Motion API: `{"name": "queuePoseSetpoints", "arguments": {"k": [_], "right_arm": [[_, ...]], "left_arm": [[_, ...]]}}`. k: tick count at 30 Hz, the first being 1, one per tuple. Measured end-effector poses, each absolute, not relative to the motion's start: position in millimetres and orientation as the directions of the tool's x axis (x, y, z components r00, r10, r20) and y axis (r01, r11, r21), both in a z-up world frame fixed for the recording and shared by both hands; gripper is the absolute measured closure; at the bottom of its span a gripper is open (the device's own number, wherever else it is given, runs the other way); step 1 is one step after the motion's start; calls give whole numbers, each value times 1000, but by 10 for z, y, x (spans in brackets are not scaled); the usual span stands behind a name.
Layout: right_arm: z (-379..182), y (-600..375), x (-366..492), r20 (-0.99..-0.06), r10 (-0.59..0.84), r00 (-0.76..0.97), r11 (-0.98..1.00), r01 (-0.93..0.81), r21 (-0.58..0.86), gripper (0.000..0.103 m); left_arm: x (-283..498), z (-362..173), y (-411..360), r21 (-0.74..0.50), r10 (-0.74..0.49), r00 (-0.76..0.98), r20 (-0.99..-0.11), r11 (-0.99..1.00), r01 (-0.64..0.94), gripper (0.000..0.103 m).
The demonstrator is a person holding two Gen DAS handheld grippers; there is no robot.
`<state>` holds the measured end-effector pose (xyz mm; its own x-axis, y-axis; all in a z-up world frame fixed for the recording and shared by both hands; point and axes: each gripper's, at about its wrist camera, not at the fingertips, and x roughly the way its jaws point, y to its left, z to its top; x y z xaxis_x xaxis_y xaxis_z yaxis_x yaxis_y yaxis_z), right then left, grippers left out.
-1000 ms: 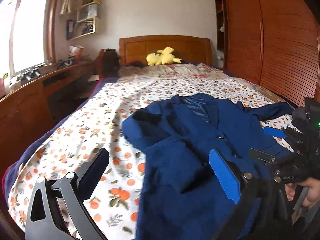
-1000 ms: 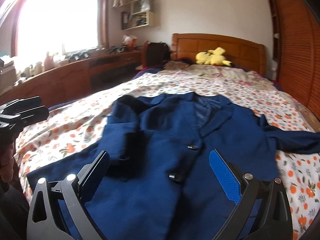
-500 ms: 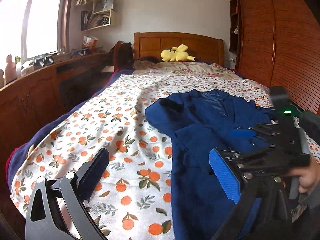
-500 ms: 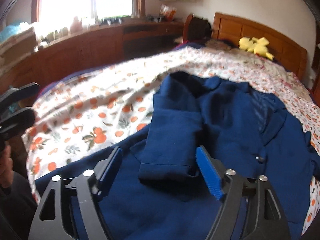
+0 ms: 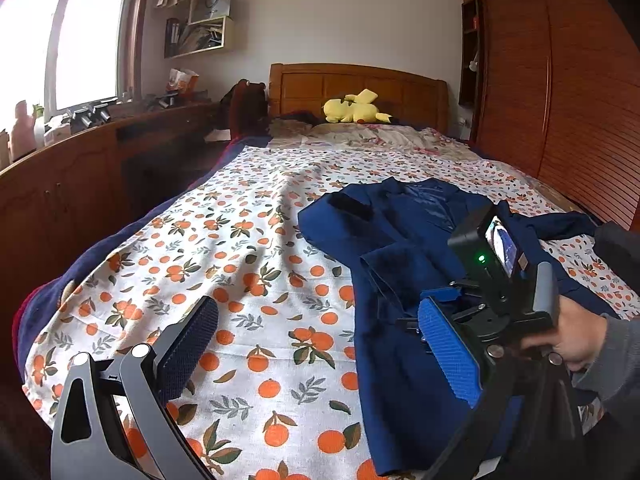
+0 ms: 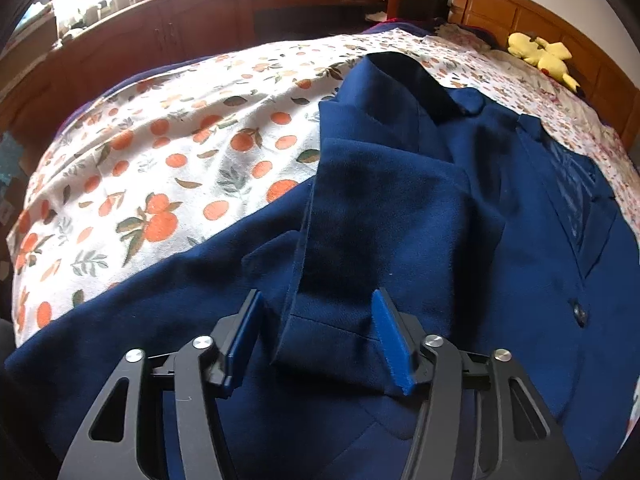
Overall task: Fold large clothes
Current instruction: 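Grasp the opposite jacket side with the right tool and lift it, then lay the lifted side over the jacket center and open the right tool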
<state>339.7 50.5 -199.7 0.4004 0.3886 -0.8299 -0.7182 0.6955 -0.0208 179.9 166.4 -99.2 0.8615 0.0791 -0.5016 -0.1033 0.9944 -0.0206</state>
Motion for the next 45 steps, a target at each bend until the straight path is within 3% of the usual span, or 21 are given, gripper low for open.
{"name": "queuePoseSetpoints", "arguments": {"k": [5, 8, 9, 19, 23, 37, 45], "right_arm": [[-2013, 517, 3356, -830, 346, 438, 690, -718, -92, 68], [-1994, 466, 3372, -828, 335, 449, 690, -715, -108, 90], [-1974, 425, 3387, -827, 346, 443, 693, -715, -93, 93], [-1613, -49, 3515, -755, 512, 410, 720, -684, 117, 96], [-1468, -144, 3524, -711, 541, 449, 730, -670, 132, 97], [-306, -820, 3173, -490, 598, 634, 760, -643, 96, 98], [348, -1364, 2970, -359, 517, 777, 830, -558, -10, 98]], "left_arm": [[1801, -980, 1600, -29, 58, 865, -498, 996, -83, 2], [1797, -980, 1566, -27, 56, 868, -493, 997, -79, 2], [1799, -983, 1555, -27, 54, 868, -494, 997, -78, 2], [1845, -990, 1461, -17, 44, 867, -497, 998, -61, 2], [1863, -991, 1414, -14, 39, 867, -497, 999, -52, 2], [1915, -985, 1260, -14, 9, 870, -494, 1000, -18, 2], [1967, -947, 1135, -27, -18, 876, -482, 1000, 5, 2]]}}
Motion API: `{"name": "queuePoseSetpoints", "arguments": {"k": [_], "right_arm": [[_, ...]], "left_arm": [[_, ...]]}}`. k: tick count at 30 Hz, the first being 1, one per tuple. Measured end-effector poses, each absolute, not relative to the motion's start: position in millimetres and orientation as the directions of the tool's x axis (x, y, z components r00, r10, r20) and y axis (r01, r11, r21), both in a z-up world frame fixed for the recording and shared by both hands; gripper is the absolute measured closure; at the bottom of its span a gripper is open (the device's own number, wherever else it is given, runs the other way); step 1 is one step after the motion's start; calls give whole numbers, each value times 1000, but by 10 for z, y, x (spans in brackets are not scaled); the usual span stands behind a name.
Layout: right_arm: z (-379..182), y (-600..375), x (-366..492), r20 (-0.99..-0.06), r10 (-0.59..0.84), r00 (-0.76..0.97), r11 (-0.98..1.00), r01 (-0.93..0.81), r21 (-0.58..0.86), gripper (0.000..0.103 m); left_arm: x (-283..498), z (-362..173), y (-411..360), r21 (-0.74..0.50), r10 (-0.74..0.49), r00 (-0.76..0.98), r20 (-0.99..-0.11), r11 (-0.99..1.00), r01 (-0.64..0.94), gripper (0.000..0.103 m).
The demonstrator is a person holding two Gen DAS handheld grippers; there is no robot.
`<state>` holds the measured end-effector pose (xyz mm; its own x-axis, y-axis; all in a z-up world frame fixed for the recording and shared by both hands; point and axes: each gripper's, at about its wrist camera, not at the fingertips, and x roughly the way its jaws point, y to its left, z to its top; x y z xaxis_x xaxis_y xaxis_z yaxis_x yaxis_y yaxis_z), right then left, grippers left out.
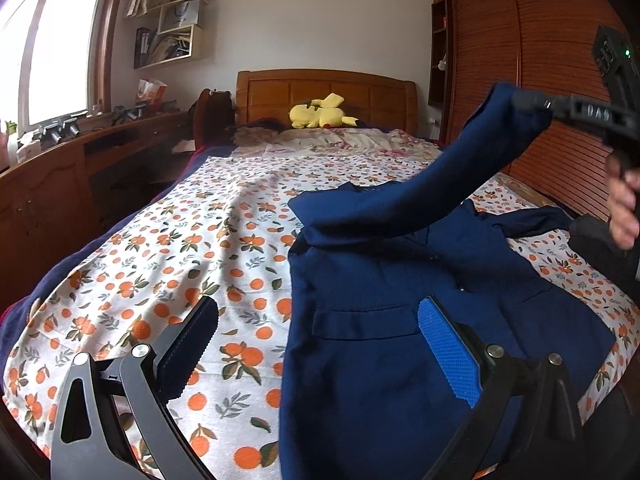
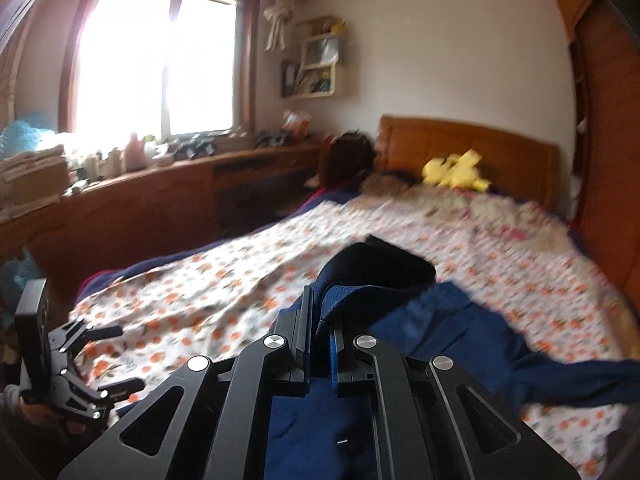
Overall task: Fold large clothes
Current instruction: 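Lay the lifted side over the jacket center and open the right tool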
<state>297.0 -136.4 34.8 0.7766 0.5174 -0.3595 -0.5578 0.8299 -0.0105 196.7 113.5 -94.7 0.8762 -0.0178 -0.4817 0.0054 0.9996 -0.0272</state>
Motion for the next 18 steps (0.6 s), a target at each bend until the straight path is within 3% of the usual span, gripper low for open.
{"name": "queuePoseSetpoints", "arguments": {"k": [7, 18], "right_arm": [[308, -1896, 3009, -368, 347, 863, 912, -402, -82, 98], [-988, -1982, 2748, -649, 357, 672, 875, -484, -19, 97]], "left_arm": [[2040, -944, 965, -20, -43, 875, -482, 999, 38, 2], [2092, -969, 806, -9, -62, 871, -487, 998, 66, 2]]}}
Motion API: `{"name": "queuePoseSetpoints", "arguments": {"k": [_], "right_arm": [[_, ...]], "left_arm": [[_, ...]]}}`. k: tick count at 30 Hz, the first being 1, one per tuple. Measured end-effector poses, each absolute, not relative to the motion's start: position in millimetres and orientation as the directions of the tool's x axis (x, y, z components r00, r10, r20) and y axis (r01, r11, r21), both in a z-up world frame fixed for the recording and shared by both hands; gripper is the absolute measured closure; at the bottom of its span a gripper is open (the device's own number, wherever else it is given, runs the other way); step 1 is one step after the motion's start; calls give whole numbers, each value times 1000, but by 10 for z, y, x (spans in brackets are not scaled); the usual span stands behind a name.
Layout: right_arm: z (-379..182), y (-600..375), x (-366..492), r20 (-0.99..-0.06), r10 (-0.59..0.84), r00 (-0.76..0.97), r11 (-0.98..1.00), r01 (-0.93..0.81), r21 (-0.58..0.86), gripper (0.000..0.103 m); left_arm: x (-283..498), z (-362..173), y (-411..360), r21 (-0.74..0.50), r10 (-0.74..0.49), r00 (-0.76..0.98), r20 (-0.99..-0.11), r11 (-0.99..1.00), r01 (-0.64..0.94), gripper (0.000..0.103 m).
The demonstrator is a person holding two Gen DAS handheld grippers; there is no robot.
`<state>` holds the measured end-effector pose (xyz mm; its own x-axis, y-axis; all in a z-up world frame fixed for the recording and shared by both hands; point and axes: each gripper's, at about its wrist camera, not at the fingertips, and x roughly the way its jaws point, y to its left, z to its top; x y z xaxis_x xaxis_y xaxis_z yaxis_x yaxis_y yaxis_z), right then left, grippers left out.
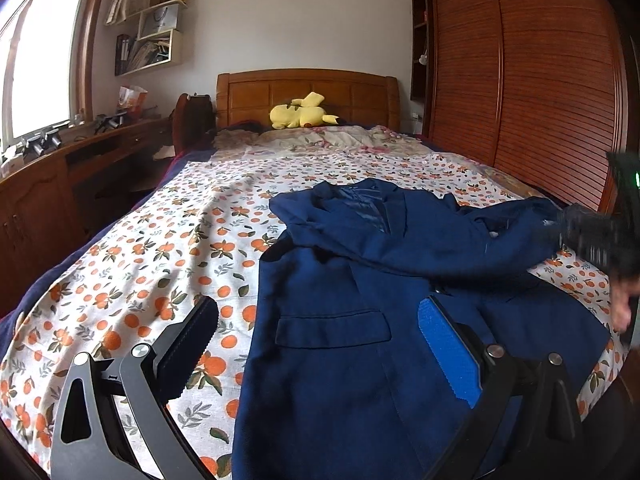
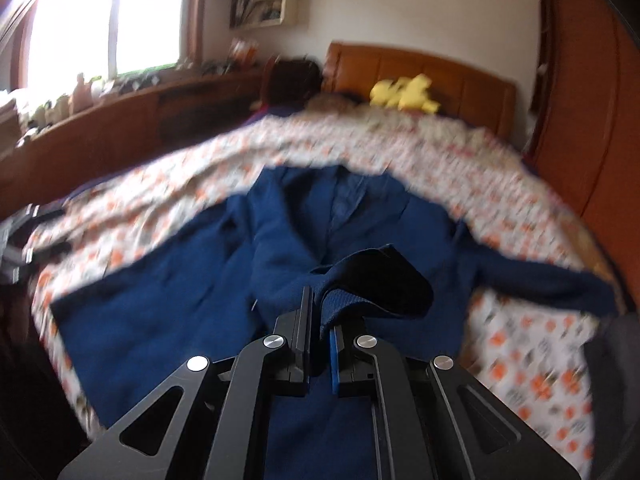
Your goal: Fold large clothes
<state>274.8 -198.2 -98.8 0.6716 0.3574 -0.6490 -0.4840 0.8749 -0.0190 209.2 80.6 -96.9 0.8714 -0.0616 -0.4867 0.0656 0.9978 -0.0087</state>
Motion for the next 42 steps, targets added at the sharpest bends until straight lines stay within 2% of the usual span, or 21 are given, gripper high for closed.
{"name": "queuePoseSetpoints", "arguments": {"k": [3, 5, 7, 8, 16, 19, 30, 34, 35, 38, 40, 42], "right_arm": [[-1191, -1926, 2635, -685, 364, 631, 862, -506, -9, 94], [-1248, -1929, 2576, -696, 370, 616, 860, -511, 5, 86], [-1243, -1991, 2509, -695, 367, 618, 863, -506, 6, 63], [-1243, -2030, 2461, -693, 372, 618, 863, -506, 12, 60], [-879, -2450, 2523, -634, 341, 694, 899, -437, 5, 56], [-925, -2557, 2786, -653, 323, 685, 915, -403, 30, 52], [-1747, -2519, 3346, -803, 301, 514, 934, -328, 140, 52], [-1821, -2496, 3308, -815, 312, 488, 931, -330, 158, 52], [-1829, -2497, 3305, -817, 315, 484, 929, -331, 162, 54], [-1803, -2454, 3262, -818, 316, 481, 923, -354, 149, 69], [-1743, -2406, 3223, -809, 338, 480, 908, -393, 147, 95], [-1588, -2357, 3154, -782, 331, 528, 902, -419, 99, 96]], "left_arm": [[2111, -977, 807, -10, -61, 870, -489, 998, 64, 2], [2119, -979, 804, -15, -63, 870, -489, 998, 64, 2], [2133, -981, 797, -21, -68, 869, -490, 998, 67, 2], [2136, -978, 794, -21, -69, 869, -490, 997, 68, 2], [2177, -956, 625, -22, -97, 871, -482, 995, 99, 2], [2217, -958, 527, -21, -109, 869, -483, 993, 113, 2], [2373, -1079, 155, -29, -166, 843, -512, 984, 176, 2], [2387, -1099, 57, -11, -177, 840, -512, 980, 199, 2], [2385, -1098, 49, -10, -178, 841, -511, 980, 201, 2], [2379, -1095, 64, -18, -182, 841, -510, 979, 201, 2], [2382, -1097, 77, -22, -180, 841, -510, 980, 197, 2], [2383, -1095, 88, -21, -176, 843, -508, 981, 193, 2]]}}
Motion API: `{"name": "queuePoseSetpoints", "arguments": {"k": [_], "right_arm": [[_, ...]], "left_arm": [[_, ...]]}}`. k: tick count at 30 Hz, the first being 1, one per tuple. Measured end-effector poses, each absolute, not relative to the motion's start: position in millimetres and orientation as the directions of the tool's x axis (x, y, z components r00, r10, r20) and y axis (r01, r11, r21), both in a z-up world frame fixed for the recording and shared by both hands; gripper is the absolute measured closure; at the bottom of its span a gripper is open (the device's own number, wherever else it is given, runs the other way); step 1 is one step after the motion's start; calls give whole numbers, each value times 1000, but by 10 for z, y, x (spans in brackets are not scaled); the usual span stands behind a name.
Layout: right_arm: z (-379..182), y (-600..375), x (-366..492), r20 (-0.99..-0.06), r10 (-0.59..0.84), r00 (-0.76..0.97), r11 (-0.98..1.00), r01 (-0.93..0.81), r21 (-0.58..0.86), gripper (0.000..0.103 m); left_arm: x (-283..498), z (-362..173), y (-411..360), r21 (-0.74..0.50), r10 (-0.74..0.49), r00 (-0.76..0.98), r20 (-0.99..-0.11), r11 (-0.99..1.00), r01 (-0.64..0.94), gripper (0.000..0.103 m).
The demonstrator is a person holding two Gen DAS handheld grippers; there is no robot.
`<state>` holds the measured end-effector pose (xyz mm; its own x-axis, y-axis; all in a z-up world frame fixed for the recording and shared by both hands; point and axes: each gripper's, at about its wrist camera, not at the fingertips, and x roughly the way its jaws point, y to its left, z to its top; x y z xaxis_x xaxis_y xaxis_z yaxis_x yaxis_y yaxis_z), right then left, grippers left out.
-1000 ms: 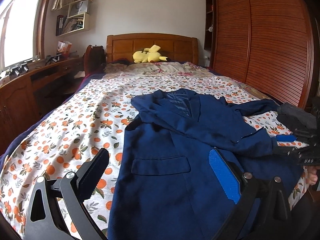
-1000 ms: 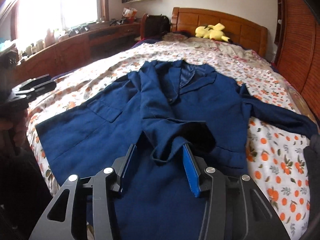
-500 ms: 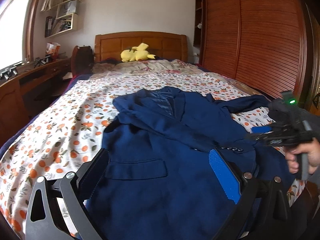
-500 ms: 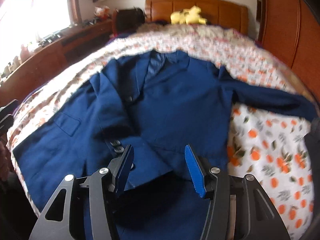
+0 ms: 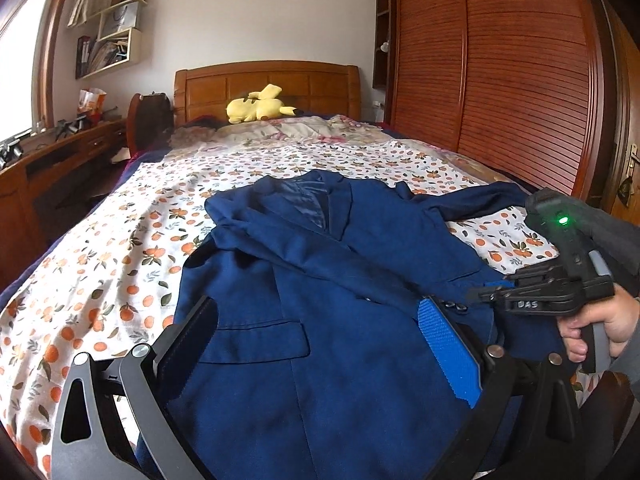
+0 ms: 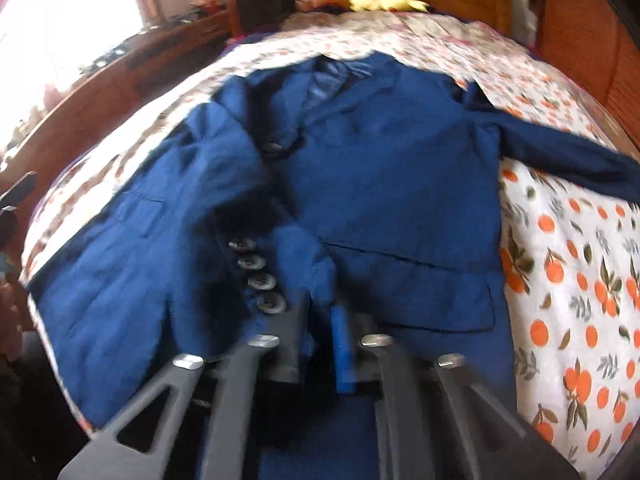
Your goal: Fold large clothes
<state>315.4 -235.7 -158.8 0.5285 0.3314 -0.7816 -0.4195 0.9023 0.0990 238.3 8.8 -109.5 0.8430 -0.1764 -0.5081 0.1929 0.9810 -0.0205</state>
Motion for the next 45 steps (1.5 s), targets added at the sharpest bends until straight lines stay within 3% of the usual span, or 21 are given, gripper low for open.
{"name": "queuePoseSetpoints", "arguments": {"k": [9, 12, 15, 20, 26, 27, 28, 30, 37, 42, 44, 45], "right_arm": [[-404, -2271, 2980, -545, 380, 747, 879, -475, -39, 97], [-158, -2440, 3026, -487, 300, 820, 922, -380, -73, 97], [-240, -2747, 3263, -544, 136, 828, 976, -205, -69, 97], [-639, -2876, 3463, -653, 110, 749, 978, -200, -64, 97], [-969, -2835, 3533, -712, 81, 697, 978, -195, -80, 93], [-1006, -2848, 3512, -710, 67, 701, 978, -188, -93, 83], [-1040, -2847, 3496, -703, 49, 709, 978, -176, -109, 59], [-1049, -2885, 3435, -681, 51, 731, 980, -167, -106, 38], [-1424, -2796, 3247, -767, 146, 625, 953, -298, -62, 56], [-1660, -2700, 3099, -808, 149, 570, 933, -352, -77, 61], [-1715, -2700, 3073, -814, 129, 566, 930, -353, -98, 70], [-1734, -2708, 3075, -817, 119, 564, 930, -351, -108, 83]], "left_arm": [[2392, -1101, 163, -23, -160, 844, -512, 985, 173, 2], [2388, -1101, 170, -20, -158, 845, -512, 985, 172, 2], [2386, -1099, 179, -21, -159, 846, -510, 985, 172, 2], [2385, -1100, 184, -23, -162, 846, -509, 984, 175, 2], [2401, -1128, 165, -16, -158, 842, -515, 984, 175, 2], [2399, -1127, 160, -14, -157, 843, -515, 984, 175, 2], [2395, -1126, 157, -13, -157, 843, -514, 984, 175, 2], [2389, -1122, 151, -16, -159, 844, -512, 984, 176, 2], [2357, -1104, 88, -12, -173, 845, -506, 981, 194, 2], [2355, -1122, 25, 4, -175, 840, -513, 978, 206, 2], [2364, -1130, 20, 5, -175, 839, -515, 978, 207, 2], [2365, -1135, 23, 5, -174, 839, -516, 978, 206, 2]]}}
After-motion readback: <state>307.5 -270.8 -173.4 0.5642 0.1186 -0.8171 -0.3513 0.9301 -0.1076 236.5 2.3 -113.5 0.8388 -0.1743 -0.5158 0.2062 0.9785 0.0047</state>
